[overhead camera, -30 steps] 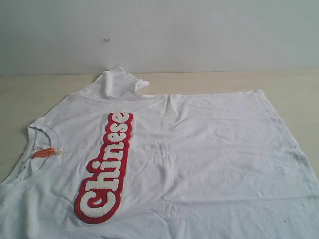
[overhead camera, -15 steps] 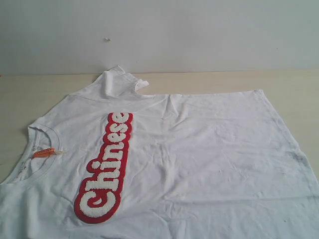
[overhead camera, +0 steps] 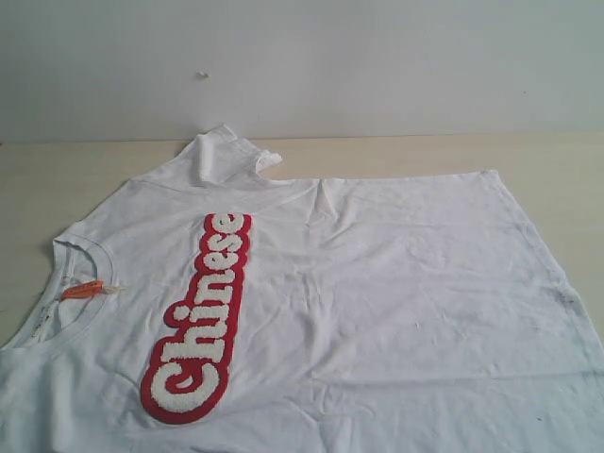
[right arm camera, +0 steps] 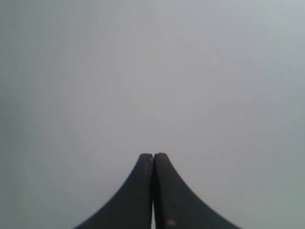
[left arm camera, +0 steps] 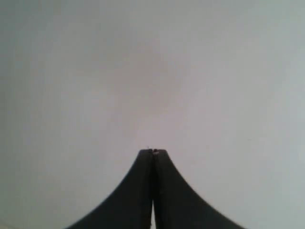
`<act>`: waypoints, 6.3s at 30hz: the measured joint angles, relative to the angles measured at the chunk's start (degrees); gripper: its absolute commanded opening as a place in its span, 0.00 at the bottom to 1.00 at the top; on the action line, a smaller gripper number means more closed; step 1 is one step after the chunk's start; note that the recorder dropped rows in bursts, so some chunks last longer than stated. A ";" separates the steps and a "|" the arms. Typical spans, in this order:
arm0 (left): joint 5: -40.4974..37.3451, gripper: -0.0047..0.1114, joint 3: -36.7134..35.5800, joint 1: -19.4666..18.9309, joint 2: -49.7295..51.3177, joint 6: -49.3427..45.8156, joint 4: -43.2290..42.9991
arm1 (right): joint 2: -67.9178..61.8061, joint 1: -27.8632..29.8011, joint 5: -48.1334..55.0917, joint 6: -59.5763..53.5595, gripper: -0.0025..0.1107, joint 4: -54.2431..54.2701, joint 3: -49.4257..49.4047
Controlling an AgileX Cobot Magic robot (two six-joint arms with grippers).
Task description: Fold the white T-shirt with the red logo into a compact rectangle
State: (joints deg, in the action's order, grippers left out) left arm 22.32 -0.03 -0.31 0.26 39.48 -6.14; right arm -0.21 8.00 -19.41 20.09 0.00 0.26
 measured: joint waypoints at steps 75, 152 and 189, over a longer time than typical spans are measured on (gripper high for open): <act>-15.72 0.04 27.14 7.07 60.30 1.34 -94.33 | -71.60 -18.55 73.67 -84.39 0.02 25.64 53.13; 2.72 0.04 46.42 10.08 84.02 14.00 -94.33 | -91.59 -18.59 56.21 -79.85 0.02 -1.26 53.13; -4.84 0.04 25.90 17.91 70.44 -32.26 -31.87 | -91.59 -18.59 55.75 -79.85 0.02 1.37 53.13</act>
State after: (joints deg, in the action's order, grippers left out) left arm 17.49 25.86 17.60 70.70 7.22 -38.00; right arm -91.80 -10.59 36.34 -59.76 1.37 53.39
